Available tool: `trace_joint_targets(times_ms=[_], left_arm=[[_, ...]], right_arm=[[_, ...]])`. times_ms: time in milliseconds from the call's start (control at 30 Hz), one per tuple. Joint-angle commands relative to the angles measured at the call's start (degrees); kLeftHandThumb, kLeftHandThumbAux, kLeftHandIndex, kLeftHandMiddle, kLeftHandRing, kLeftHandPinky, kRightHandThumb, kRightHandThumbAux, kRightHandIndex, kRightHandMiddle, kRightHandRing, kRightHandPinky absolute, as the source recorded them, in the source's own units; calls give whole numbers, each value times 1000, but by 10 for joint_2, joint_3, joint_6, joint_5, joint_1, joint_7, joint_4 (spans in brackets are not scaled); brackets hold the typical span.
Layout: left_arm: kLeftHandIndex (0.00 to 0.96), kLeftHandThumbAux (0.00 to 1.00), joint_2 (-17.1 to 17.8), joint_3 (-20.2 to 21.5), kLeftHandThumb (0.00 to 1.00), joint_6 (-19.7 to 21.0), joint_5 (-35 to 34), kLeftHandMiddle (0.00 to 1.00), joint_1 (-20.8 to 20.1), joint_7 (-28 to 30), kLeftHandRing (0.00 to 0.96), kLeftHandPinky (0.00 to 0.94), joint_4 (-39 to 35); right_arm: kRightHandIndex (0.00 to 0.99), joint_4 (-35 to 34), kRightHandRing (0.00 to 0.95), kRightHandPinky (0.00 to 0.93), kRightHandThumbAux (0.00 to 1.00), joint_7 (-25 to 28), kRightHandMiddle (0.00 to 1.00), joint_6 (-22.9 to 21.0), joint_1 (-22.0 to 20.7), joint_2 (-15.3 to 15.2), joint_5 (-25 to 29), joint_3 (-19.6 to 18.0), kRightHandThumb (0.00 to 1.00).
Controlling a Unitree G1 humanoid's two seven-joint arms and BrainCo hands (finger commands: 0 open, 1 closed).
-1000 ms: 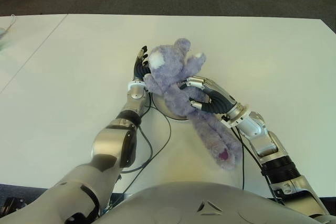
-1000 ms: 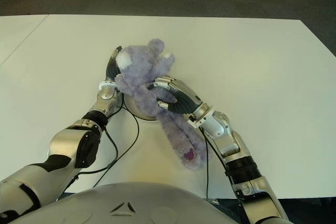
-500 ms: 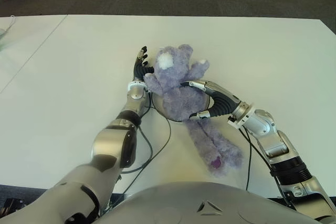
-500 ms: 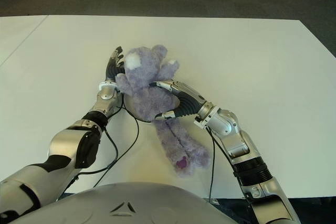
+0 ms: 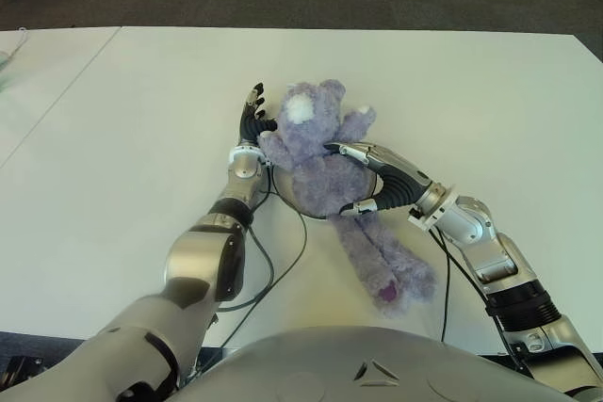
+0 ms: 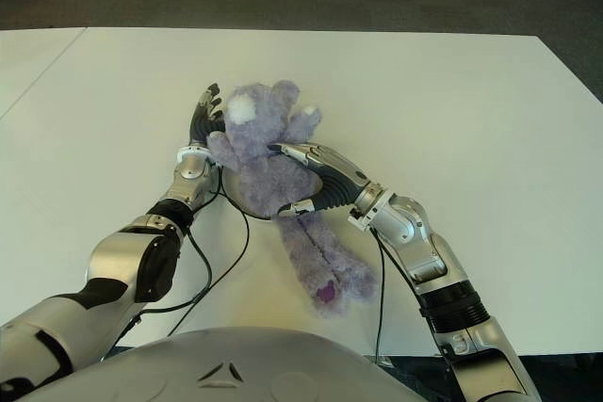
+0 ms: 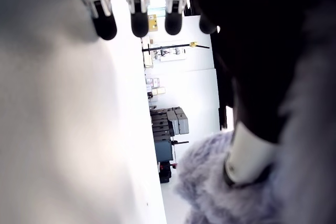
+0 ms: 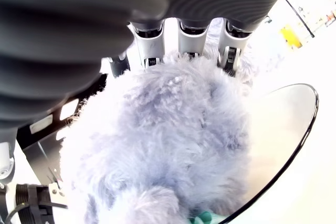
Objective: Put the doll into the plate.
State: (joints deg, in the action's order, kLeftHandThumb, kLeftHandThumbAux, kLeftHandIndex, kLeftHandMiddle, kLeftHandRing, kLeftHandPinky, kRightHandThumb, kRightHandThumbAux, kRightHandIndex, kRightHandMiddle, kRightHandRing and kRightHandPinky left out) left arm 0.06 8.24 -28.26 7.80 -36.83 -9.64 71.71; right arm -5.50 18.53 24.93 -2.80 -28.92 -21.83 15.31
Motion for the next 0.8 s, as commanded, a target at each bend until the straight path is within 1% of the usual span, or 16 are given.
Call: trace_joint_targets(times_ms=[33,233,367,433,567,700,800], left_arm=[[43,781,-30,-2,0,63,3,62,97,9,75,105,65],[46,774,-30,-2,0,62,2,67,97,8,77,107,65],[46,780,-31,0,0,58,0,67,98,11,77,109,64],[44,784,-32,2,0,59,-2,65,97,13,75,105,64],[41,794,-34,7,0,64,-8,63,96,16,73,106,64],[37,789,-33,8,0,66,-11,59,95,18,71,105,64],[32,773,-32,7,0,66,-9,57,100,19,69,101,65]], right_arm=[[0,42,0,0,416,2,0,2,8,-13,-47,20,121],[0,57,0,0,402,-25,0,25,-10,-12,-49,8,122],[0,67,0,0,400,-42,0,35,-40,-13,-34,-17,124],[0,73,0,0,399,-52,0,42,-47,-11,-32,-23,126],[0,88,0,0,387,-92,0,61,-49,2,-33,-37,127],[0,97,0,0,369,-120,0,76,-59,13,-16,-58,121],[0,102,0,0,351,-123,0,89,-79,18,29,-82,112]])
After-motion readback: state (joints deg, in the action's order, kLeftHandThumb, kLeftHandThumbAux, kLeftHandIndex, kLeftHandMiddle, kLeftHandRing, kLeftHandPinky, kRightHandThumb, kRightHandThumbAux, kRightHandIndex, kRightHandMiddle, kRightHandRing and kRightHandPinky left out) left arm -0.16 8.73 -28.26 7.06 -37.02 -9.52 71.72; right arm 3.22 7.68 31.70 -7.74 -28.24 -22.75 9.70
